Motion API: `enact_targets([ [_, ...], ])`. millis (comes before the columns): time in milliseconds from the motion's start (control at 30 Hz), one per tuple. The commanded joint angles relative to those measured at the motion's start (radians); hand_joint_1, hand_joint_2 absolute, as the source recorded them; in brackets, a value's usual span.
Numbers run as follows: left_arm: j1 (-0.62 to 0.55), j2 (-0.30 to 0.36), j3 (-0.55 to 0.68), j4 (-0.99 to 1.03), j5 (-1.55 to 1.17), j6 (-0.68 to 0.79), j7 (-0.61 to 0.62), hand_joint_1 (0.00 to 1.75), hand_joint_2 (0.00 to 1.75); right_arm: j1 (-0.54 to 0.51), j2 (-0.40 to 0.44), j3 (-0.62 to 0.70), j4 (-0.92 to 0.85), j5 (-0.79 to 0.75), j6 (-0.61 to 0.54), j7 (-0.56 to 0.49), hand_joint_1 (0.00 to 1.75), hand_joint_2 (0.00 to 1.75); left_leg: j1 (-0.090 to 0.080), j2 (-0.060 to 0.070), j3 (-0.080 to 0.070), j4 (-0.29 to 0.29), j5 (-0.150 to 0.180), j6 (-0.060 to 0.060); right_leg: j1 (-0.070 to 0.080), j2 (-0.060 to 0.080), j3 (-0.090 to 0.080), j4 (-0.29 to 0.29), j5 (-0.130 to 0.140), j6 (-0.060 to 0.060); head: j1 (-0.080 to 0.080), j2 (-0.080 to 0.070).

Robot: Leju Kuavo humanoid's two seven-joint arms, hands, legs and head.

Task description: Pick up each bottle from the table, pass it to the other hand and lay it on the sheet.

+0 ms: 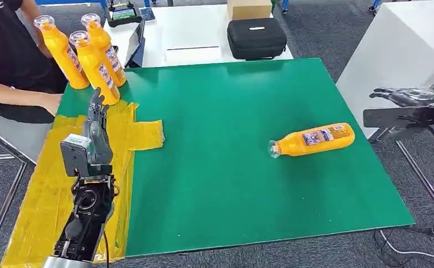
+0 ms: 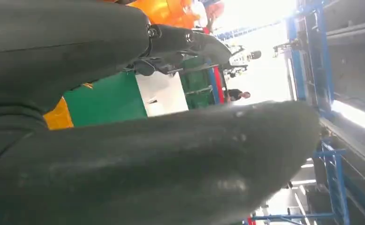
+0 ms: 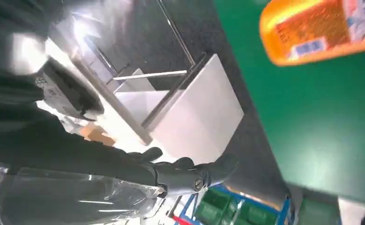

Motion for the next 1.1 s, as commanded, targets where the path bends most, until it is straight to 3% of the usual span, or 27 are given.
enact_targets([
  [33,-0.034,0.008,-0.023,0.072,0.012,0.003,0.002,0.0,0.0,-0.022,0.166,0.095,0.249,0.022,-0.05,0.003,0.0,1.75,0.001,0.008,0.008,0.0,-0.003,-0.004,0.002,0.004,0.008,-0.003,-0.001,-0.002,0.0,0.0],
  [267,-0.037,0.006,-0.03,0.076,0.017,0.004,0.002,0.0,0.0,-0.02,0.215,0.105,0.296,0.036,-0.052,0.004,0.0,1.75,0.001,0.005,0.004,0.0,-0.002,-0.003,0.001,0.002,0.004,-0.001,-0.001,-0.002,0.0,0.0],
  [633,-0.036,0.006,-0.03,0.074,0.018,0.004,0.003,0.0,0.0,-0.026,0.22,0.111,0.306,0.043,-0.051,0.0,0.0,1.75,0.001,0.005,0.004,0.001,-0.003,-0.004,0.001,0.001,0.004,0.0,-0.002,-0.002,0.0,0.0],
  [900,-0.02,0.008,-0.035,0.054,0.025,0.018,0.002,0.0,0.0,-0.007,0.364,0.12,0.383,0.093,-0.139,0.066,0.0,1.75,0.001,0.008,0.003,0.0,-0.002,-0.003,0.001,0.004,0.003,-0.001,0.0,-0.002,0.0,0.0],
  [1100,-0.005,0.006,-0.038,0.04,0.027,0.017,0.003,0.0,0.0,0.01,0.398,0.126,0.413,0.127,-0.198,0.114,0.0,1.75,0.001,0.006,0.003,0.0,-0.001,-0.004,0.001,0.002,0.002,-0.001,-0.001,-0.002,0.0,0.0],
])
